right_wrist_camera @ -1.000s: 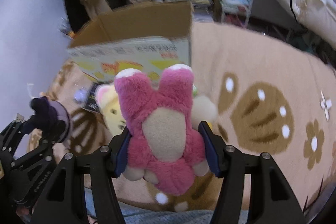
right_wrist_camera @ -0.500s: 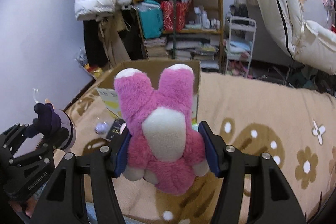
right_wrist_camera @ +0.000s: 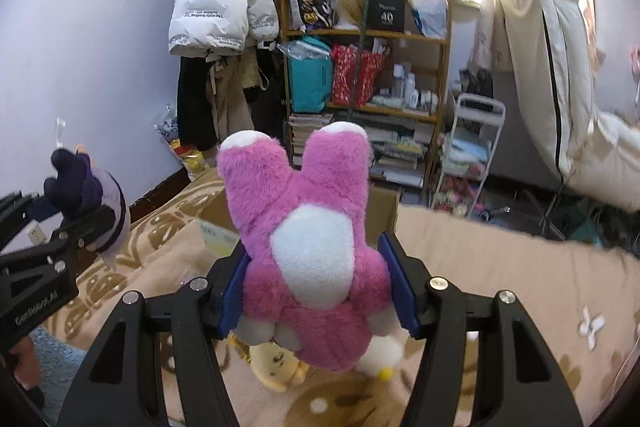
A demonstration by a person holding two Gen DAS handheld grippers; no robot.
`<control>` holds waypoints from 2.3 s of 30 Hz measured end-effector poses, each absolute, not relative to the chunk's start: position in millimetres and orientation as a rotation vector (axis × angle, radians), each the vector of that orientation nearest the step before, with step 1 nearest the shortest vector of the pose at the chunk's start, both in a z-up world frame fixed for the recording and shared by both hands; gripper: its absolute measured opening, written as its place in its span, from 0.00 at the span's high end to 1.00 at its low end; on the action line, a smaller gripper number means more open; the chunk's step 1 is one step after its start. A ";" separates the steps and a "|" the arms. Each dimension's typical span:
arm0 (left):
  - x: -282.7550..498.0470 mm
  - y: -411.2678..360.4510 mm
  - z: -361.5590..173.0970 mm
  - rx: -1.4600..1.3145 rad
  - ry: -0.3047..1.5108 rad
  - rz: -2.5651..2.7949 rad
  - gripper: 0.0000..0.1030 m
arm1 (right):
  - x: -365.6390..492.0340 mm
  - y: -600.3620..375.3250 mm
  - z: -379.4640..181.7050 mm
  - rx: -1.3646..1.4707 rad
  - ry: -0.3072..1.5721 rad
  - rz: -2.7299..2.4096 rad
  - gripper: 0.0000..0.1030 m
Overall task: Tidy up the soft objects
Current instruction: 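Close the left tool on the doll while the right tool grasps and lifts the pink bunny, then carry the doll and bunny over the box and open both tools, then withdraw both tools from the box and lower toward the remaining toys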
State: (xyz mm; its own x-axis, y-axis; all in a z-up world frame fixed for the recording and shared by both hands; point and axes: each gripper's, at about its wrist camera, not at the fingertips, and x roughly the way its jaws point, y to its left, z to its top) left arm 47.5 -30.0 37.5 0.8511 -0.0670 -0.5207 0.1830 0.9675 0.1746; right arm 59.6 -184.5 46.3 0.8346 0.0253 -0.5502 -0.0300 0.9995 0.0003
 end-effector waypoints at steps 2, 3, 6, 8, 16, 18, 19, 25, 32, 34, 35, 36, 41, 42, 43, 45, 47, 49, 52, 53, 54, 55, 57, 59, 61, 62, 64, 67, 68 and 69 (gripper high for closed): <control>55.0 -34.6 44.6 0.242 0.506 -0.120 0.52 | 62.5 -185.6 54.9 -0.008 0.539 0.013 0.37; 59.6 -36.8 49.3 0.246 0.488 -0.115 0.52 | 66.1 -186.5 60.0 -0.004 0.520 0.009 0.37; 75.0 -42.3 59.7 0.229 0.472 -0.123 0.52 | 77.7 -187.1 69.2 -0.011 0.491 0.004 0.37; 87.3 -47.4 66.6 0.226 0.463 -0.131 0.52 | 89.7 -187.3 74.5 -0.021 0.479 0.005 0.37; 128.1 -68.0 79.0 0.214 0.398 -0.157 0.52 | 133.0 -194.1 74.2 -0.022 0.436 0.026 0.37; 138.0 -72.2 74.9 0.220 0.397 -0.165 0.52 | 142.3 -197.0 68.7 -0.018 0.444 0.027 0.37; 144.0 -75.4 71.1 0.229 0.397 -0.170 0.52 | 143.2 -197.7 66.3 -0.014 0.446 0.025 0.37; 172.6 -84.8 39.6 0.252 0.457 -0.171 0.52 | 158.0 -202.3 40.6 -0.013 0.479 0.023 0.36; 191.9 -82.6 -1.3 0.277 0.536 -0.174 0.51 | 169.8 -204.4 8.9 0.011 0.548 0.023 0.36; 196.8 -79.5 -6.9 0.266 0.559 -0.181 0.51 | 173.0 -201.8 0.9 -0.001 0.571 0.024 0.36; 199.8 -78.3 -9.3 0.252 0.571 -0.190 0.51 | 174.6 -200.9 -2.6 -0.002 0.580 0.028 0.36; 201.0 -78.0 -10.8 0.245 0.576 -0.194 0.51 | 175.5 -200.5 -4.4 0.000 0.585 0.030 0.36; 207.7 -78.3 -24.3 0.230 0.630 -0.210 0.50 | 177.8 -198.3 -15.9 -0.006 0.617 0.021 0.36; 208.5 -77.7 -26.7 0.223 0.643 -0.216 0.50 | 178.4 -198.1 -17.7 -0.007 0.624 0.020 0.36; 209.4 -77.5 -29.0 0.216 0.656 -0.223 0.50 | 179.2 -198.8 -20.0 -0.001 0.633 0.019 0.36; 210.0 -77.4 -33.1 0.211 0.676 -0.233 0.50 | 180.3 -200.0 -22.7 0.016 0.645 0.025 0.35; 209.0 -78.0 -36.6 0.213 0.687 -0.244 0.49 | 180.4 -201.7 -24.6 0.031 0.655 0.034 0.35; 207.2 -78.9 -39.5 0.211 0.691 -0.254 0.48 | 181.3 -203.5 -26.9 0.038 0.670 0.041 0.35; 205.5 -79.3 -42.2 0.216 0.691 -0.248 0.42 | 180.8 -205.4 -29.3 0.048 0.683 0.048 0.34; 205.4 -79.0 -42.4 0.214 0.694 -0.248 0.37 | 180.9 -206.0 -30.0 0.051 0.687 0.051 0.34; 205.0 -78.5 -42.1 0.212 0.694 -0.247 0.35 | 180.6 -207.2 -31.0 0.057 0.692 0.053 0.32; 203.6 -77.3 -41.7 0.208 0.692 -0.244 0.31 | 179.9 -208.2 -31.5 0.061 0.694 0.053 0.30; 200.9 -75.0 -40.4 0.206 0.688 -0.232 0.24 | 180.0 -209.2 -32.2 0.076 0.710 0.055 0.25; 198.2 -72.5 -38.3 0.207 0.684 -0.219 0.20 | 177.5 -210.5 -32.0 0.099 0.716 0.062 0.20; 196.2 -69.9 -36.5 0.208 0.684 -0.213 0.17 | 172.1 -211.3 -29.9 0.110 0.711 0.059 0.11; 195.8 -68.9 -35.7 0.207 0.685 -0.209 0.13 | 169.6 -211.0 -28.5 0.107 0.708 0.057 0.09; 193.3 -65.0 -33.5 0.198 0.685 -0.202 0.12 | 164.6 -209.0 -26.8 0.097 0.708 0.062 0.05; 190.0 -60.7 -30.9 0.195 0.691 -0.204 0.11 | 157.3 -207.2 -24.4 0.091 0.714 0.064 0.00; 188.6 -59.0 -29.7 0.196 0.692 -0.203 0.11 | 156.3 -205.6 -23.8 0.090 0.717 0.065 0.00; 186.9 -57.6 -29.1 0.196 0.692 -0.199 0.10 | 151.4 -204.2 -24.3 0.093 0.723 0.061 0.00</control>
State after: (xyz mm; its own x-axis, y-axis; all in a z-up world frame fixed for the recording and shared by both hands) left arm 186.9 -57.6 -29.1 0.7528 -0.1161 -0.6479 0.2457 0.9628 0.1129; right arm 151.4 -204.2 -24.3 0.7480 0.0883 -0.6578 -0.0238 0.9940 0.1064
